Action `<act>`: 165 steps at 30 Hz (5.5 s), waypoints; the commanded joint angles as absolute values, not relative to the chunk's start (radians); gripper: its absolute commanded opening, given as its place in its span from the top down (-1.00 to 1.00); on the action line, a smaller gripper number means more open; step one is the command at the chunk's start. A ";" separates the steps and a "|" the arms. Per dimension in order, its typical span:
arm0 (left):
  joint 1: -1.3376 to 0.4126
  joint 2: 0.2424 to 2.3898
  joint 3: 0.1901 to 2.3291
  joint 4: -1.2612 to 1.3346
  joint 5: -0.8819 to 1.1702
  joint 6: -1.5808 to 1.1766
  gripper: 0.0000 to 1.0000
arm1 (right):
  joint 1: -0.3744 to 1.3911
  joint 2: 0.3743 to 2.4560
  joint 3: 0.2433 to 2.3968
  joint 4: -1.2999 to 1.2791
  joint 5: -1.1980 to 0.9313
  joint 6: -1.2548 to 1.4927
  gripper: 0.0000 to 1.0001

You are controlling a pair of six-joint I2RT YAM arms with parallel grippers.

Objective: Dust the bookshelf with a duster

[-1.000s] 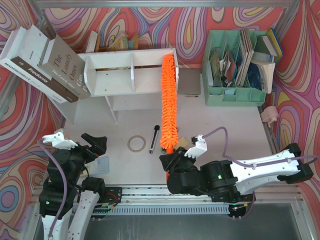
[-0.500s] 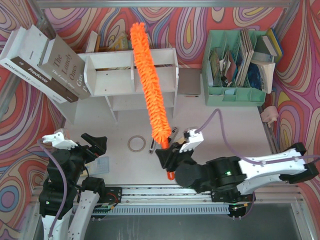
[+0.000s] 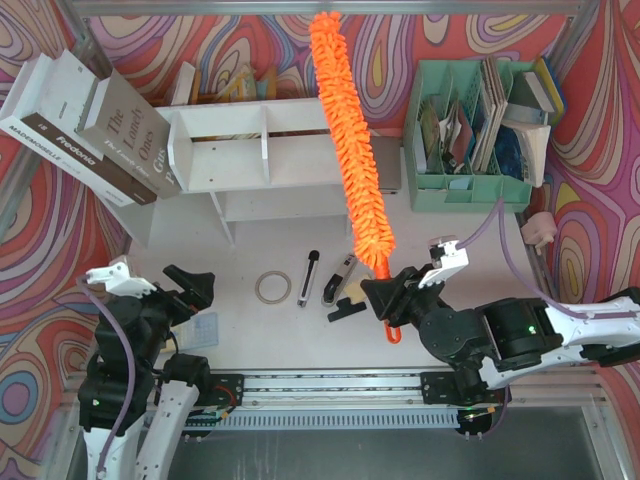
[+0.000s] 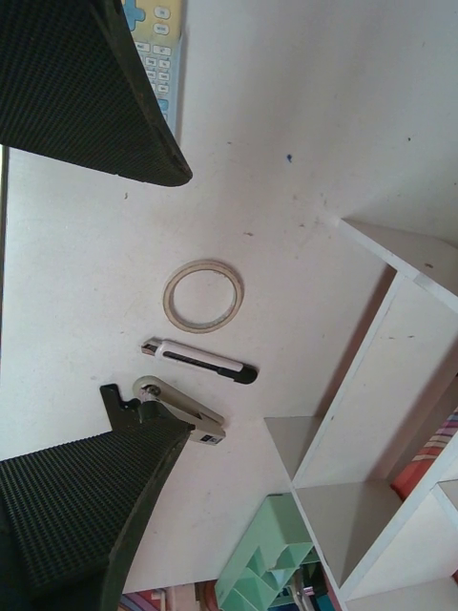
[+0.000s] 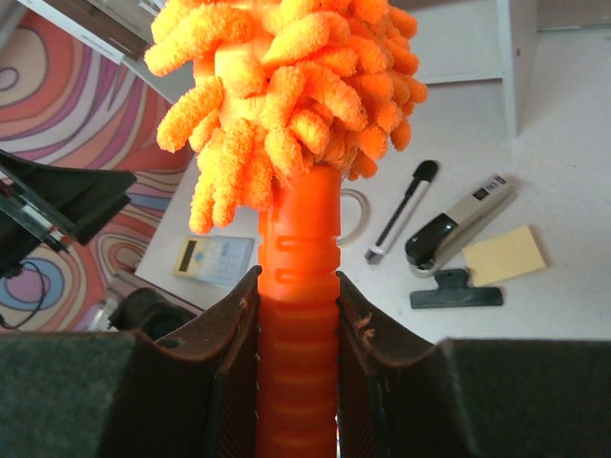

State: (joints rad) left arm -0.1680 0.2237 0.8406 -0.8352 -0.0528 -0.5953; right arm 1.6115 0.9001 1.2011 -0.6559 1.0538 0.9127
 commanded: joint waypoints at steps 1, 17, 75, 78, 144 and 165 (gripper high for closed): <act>-0.163 0.244 0.831 -0.826 -0.049 -0.601 -0.96 | 1.614 0.841 1.183 -0.824 1.103 1.031 1.00; -0.163 0.252 0.830 -0.825 -0.051 -0.603 -0.97 | 1.614 0.820 1.077 -1.077 1.151 1.393 1.00; -0.162 0.230 0.826 -0.826 -0.062 -0.614 -0.97 | 1.301 0.901 0.739 -0.690 0.720 1.249 1.00; -0.163 0.240 0.828 -0.826 -0.055 -0.611 -0.97 | 1.300 0.869 0.831 -0.723 0.770 1.198 1.00; -0.163 0.238 0.825 -0.828 -0.062 -0.617 -0.96 | 1.300 0.870 0.815 -0.648 0.732 1.156 1.00; -0.163 0.239 0.824 -0.825 -0.067 -0.618 -0.97 | 1.300 0.899 0.835 -0.612 0.736 1.133 1.00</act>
